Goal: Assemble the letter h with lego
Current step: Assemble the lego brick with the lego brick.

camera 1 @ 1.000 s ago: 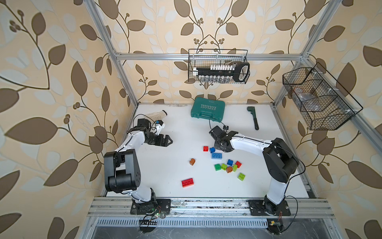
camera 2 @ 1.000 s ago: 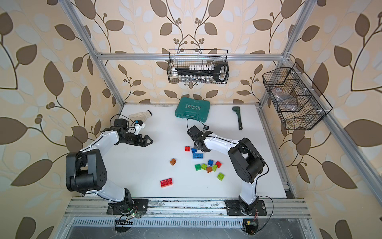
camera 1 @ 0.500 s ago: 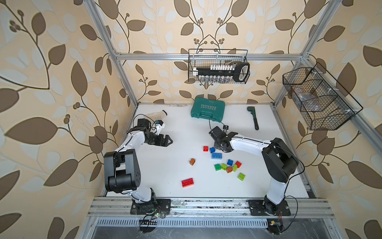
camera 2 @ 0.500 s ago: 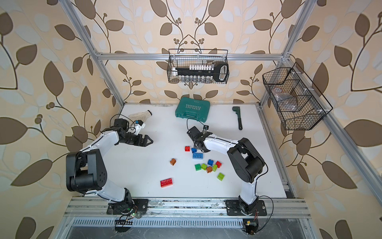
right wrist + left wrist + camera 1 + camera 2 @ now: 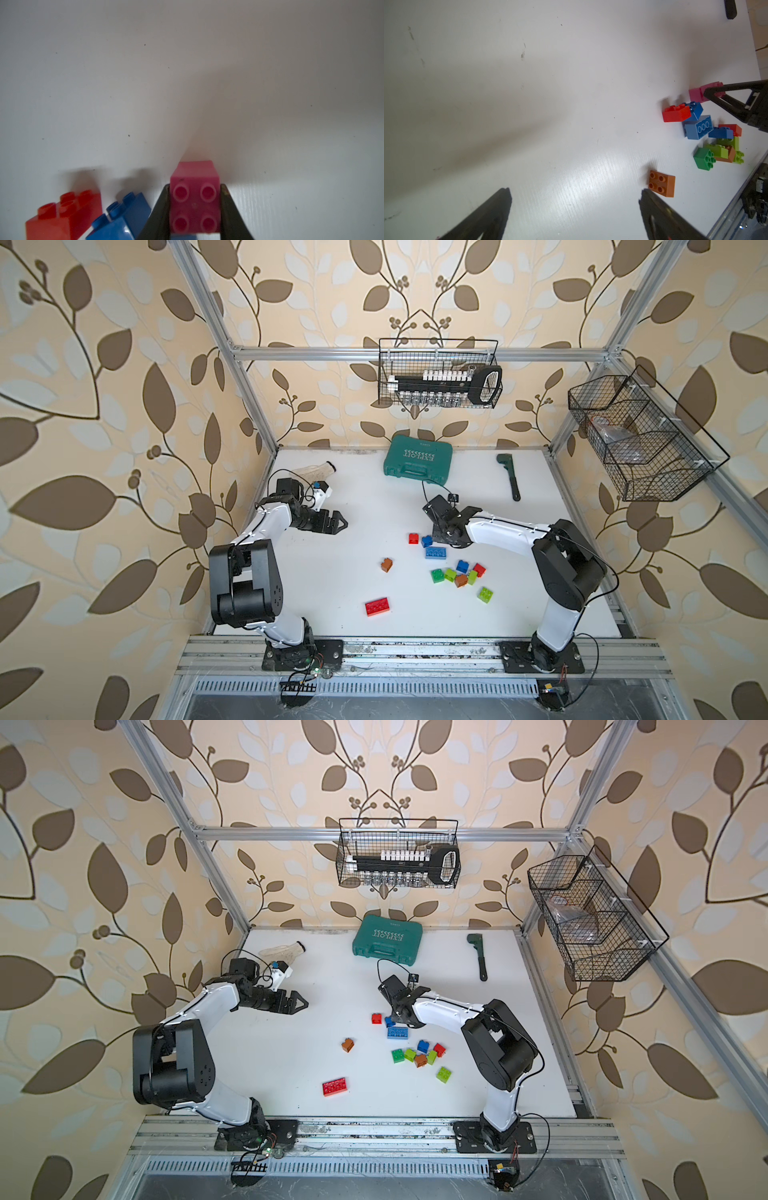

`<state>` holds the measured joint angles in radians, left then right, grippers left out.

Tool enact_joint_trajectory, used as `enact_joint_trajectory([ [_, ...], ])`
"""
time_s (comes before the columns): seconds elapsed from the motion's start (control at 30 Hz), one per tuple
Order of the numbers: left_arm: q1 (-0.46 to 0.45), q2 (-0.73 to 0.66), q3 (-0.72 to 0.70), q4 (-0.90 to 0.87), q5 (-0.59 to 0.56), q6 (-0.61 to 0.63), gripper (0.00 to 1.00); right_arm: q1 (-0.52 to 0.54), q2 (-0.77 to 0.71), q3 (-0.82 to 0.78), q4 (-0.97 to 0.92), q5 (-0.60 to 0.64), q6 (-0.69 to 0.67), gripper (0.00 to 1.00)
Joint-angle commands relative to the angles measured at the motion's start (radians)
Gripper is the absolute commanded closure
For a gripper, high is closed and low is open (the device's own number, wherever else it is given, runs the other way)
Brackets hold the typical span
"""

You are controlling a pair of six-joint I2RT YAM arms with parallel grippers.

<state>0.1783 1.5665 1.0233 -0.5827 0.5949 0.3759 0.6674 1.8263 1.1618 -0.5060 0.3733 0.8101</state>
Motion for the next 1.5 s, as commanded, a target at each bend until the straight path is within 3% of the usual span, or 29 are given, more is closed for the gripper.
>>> enact_joint_trajectory([
  [0.0, 0.012, -0.014, 0.034, -0.028, 0.019, 0.016, 0.01, 0.006, 0.058, -0.012, -0.106, -0.066, -0.017, 0.8],
  [0.3, 0.012, -0.017, 0.032, -0.024, 0.017, 0.014, 0.01, -0.008, 0.1, 0.018, -0.192, -0.096, -0.076, 0.8],
  [0.57, 0.011, -0.021, 0.031, -0.024, 0.016, 0.012, 0.01, -0.14, 0.194, 0.055, -0.229, -0.356, -0.184, 0.82],
  [0.77, 0.012, -0.021, 0.037, -0.031, 0.015, 0.015, 0.01, -0.173, 0.329, 0.134, -0.334, -0.351, -0.281, 0.91],
  [0.97, 0.012, -0.019, 0.041, -0.036, 0.014, 0.017, 0.01, -0.188, 0.32, 0.161, -0.353, -0.363, -0.302, 0.87],
  [1.23, 0.012, -0.009, 0.043, -0.037, 0.021, 0.018, 0.01, -0.191, 0.19, 0.273, -0.362, -0.281, -0.403, 0.7],
  [1.37, 0.011, -0.017, 0.031, -0.02, 0.026, 0.017, 0.01, -0.192, 0.173, 0.32, -0.362, -0.279, -0.451, 0.51],
  [1.47, 0.012, -0.018, 0.039, -0.036, 0.025, 0.021, 0.01, -0.193, 0.162, 0.331, -0.362, -0.278, -0.463, 0.44],
])
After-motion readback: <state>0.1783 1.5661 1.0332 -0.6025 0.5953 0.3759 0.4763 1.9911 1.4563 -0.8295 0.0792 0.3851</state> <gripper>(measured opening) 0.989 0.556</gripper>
